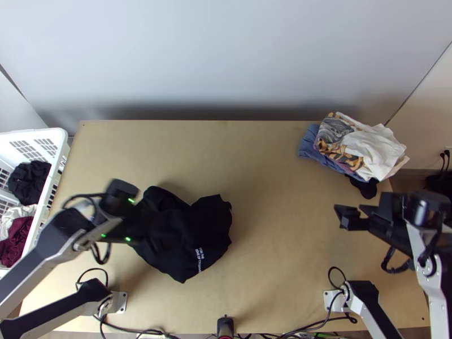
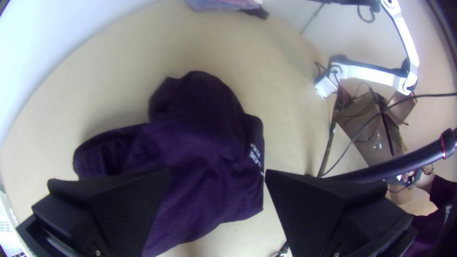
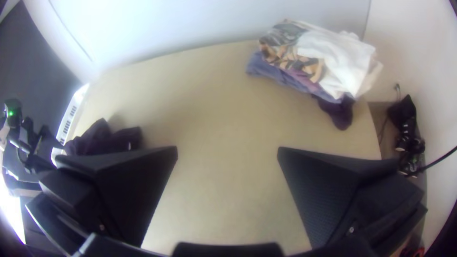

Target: Fold the t-shirt

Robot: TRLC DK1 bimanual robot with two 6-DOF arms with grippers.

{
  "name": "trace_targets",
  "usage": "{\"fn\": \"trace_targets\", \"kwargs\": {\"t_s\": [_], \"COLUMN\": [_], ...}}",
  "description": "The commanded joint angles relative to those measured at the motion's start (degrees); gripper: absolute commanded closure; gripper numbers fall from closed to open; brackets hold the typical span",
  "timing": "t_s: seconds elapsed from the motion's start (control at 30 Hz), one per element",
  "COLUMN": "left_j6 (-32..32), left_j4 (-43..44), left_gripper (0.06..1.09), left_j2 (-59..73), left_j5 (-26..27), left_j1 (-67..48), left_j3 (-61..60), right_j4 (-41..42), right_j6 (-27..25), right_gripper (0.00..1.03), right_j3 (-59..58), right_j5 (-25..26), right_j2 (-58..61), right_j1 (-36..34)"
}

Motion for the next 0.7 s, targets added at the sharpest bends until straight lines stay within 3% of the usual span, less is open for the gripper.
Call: {"fn": "trace_targets", "kwargs": {"t_s": [0.0,0.17,0.43,0.67], "left_j6": [3.9,6.7,8.3,5.9], "left_j4": [-3.7,-3.7,-2.9,-3.2], "left_gripper": [0.11,0.11,0.11,0.11], "left_j2": [-1.9,-1.9,-1.0,-1.4], "left_j5": [-0.1,-0.1,1.1,1.1], "left_j1": [14.2,26.7,41.9,48.8], "left_j3": [5.4,5.4,3.9,2.8], "right_j4": [2.3,2.7,2.7,9.6], "right_j6": [0.0,-0.4,-3.1,-3.8], "right_gripper": [0.05,0.05,0.05,0.05], "right_j3": [5.0,10.4,13.4,14.2], "right_j5": [-0.2,-0.5,-0.3,-0.3], "right_j2": [8.4,15.5,28.2,38.2], "right_j1": [7.4,15.0,32.9,43.1]}}
